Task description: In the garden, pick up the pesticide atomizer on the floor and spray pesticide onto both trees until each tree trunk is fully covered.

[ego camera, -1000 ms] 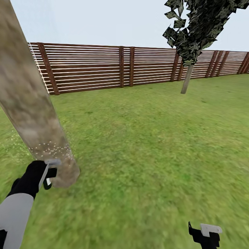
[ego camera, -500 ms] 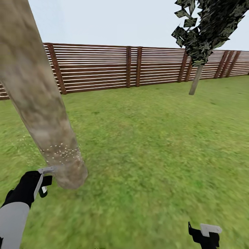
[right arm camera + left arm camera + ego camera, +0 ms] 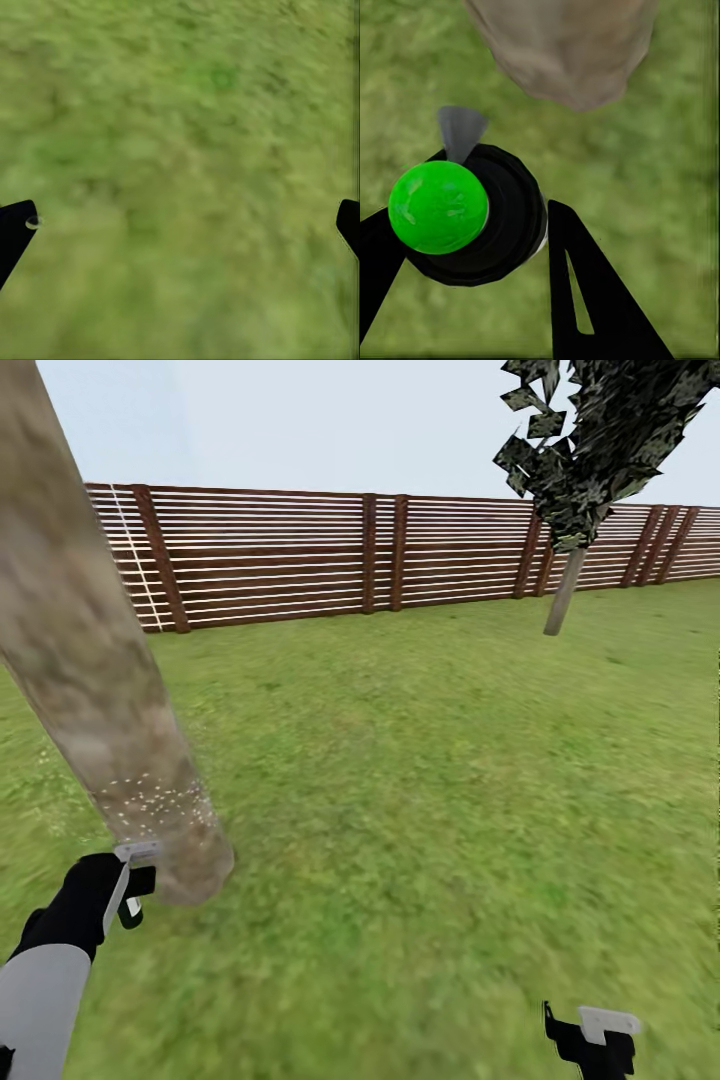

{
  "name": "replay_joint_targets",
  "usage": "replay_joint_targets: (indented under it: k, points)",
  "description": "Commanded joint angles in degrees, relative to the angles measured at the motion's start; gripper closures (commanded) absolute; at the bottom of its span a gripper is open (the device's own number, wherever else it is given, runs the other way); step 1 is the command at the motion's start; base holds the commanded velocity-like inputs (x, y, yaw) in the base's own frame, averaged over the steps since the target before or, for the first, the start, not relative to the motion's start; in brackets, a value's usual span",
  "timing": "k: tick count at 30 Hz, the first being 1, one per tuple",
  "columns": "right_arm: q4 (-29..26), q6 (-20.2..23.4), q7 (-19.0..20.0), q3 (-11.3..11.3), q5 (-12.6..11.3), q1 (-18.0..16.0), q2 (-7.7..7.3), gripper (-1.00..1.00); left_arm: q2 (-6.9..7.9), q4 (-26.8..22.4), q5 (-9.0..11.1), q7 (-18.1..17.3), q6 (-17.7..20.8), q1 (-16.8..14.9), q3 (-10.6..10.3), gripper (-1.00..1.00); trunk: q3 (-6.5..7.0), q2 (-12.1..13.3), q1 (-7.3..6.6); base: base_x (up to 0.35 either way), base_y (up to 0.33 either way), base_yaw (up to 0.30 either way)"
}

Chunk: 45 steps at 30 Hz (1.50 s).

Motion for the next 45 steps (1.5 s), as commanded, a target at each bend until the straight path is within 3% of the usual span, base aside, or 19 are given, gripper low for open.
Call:
replay_joint_targets:
  k: [1,9,17,22,24,26,27,28,29,30,31,32,34,36,39,45]
  points:
    - [0.1,-0.2,-0.3,-0.3,0.6,-0.1,-0.01,-1.0,-0.06,-0.1,-0.2,0.0,0.3,0.0,0.1,1.0,-0.05,0.0,-0.01,0.03,-0.273,0.0]
    - [0.1,-0.2,-0.3,-0.3,0.6,-0.1,-0.02,-1.0,-0.09,-0.2,-0.1,-0.1,0.4,0.0,0.1,1.0,-0.05,0.0,-0.01,0.138,-0.26,0.015]
    - [0.1,-0.2,-0.3,-0.3,0.6,-0.1,-0.04,-1.0,-0.18,0.4,-0.2,-0.1,0.3,0.1,0.1,1.0,-0.05,0.0,-0.01,0.114,-0.256,0.259]
    - [0.1,-0.2,-0.2,-0.3,0.7,-0.1,-0.06,-1.0,-0.63,0.7,-0.1,-0.9,-8.1,7.1,0.0,1.0,-0.05,0.0,-0.01,-0.032,-0.263,0.231]
    - [0.2,-0.1,0.0,0.2,1.0,-0.1,-0.02,-1.0,-0.28,0.8,-0.2,-2.6,-15.8,10.9,-0.7,1.0,-0.05,0.0,-0.01,-0.255,-0.169,0.024]
    - [0.2,-0.1,0.1,6.4,5.9,-0.1,0.06,-1.0,0.82,0.7,-1.4,-11.3,-19.9,13.9,-2.6,1.0,-0.05,0.0,-0.01,-0.302,-0.116,0.004]
    - [0.2,0.0,0.1,12.6,10.0,-0.1,0.21,-1.0,2.57,0.8,-4.4,-19.2,-24.8,14.8,-4.6,1.0,-0.05,0.0,-0.01,-0.309,-0.104,0.001]
    - [0.2,0.0,0.6,16.4,11.8,-0.1,0.66,-1.0,3.55,0.8,-7.0,-25.1,-28.1,15.1,-5.8,1.0,-0.05,0.0,-0.01,-0.31,-0.102,0.001]
    - [0.0,0.1,3.3,20.5,13.1,-0.1,1.65,-1.0,4.29,0.8,-10.9,-33.0,-31.5,15.3,-6.6,1.0,-0.05,0.0,-0.01,-0.311,-0.097,0.0]
    - [-0.3,0.1,10.3,24.4,13.7,-0.3,2.19,-1.0,4.6,0.8,-14.3,-39.0,-33.6,15.3,-6.8,1.0,-0.05,0.0,-0.01,-0.312,-0.07,0.0]
    - [-0.7,0.2,14.5,26.0,13.8,-0.6,2.35,-1.0,4.74,0.8,-18.9,-46.1,-36.9,15.1,-6.9,1.0,-0.05,0.0,-0.01,-0.312,-0.045,0.0]
    - [-3.0,0.3,22.9,27.8,13.9,-1.4,2.54,-1.0,4.66,0.8,-24.2,-54.4,-40.3,15.0,-6.9,1.0,-0.05,0.0,-0.01,-0.299,-0.018,0.0]
    - [-7.6,1.7,35.8,28.8,13.9,-3.0,2.97,-1.0,4.23,0.4,-28.7,-62.5,-42.4,14.9,-7.0,1.0,-0.05,0.0,-0.01,-0.164,-0.007,0.0]
    - [-11.3,6.4,45.9,29.0,13.8,-5.6,3.69,-1.0,3.92,0.0,-30.3,-65.5,-43.0,14.8,-7.8,1.0,-0.05,0.0,-0.01,-0.043,-0.002,0.0]
    - [-12.2,5.8,46.7,29.4,13.3,-6.5,4.65,-1.0,4.68,-0.9,-30.3,-66.4,-42.0,13.8,-8.8,1.0,-0.04,0.0,-0.01,0.0,0.0,0.0]
    - [-14.2,5.8,48.6,30.1,13.1,-8.4,6.6,-1.0,4.6,-2.3,-30.5,-68.4,-42.4,11.9,-9.4,1.0,-0.04,0.0,-0.01,0.0,0.0,0.0]
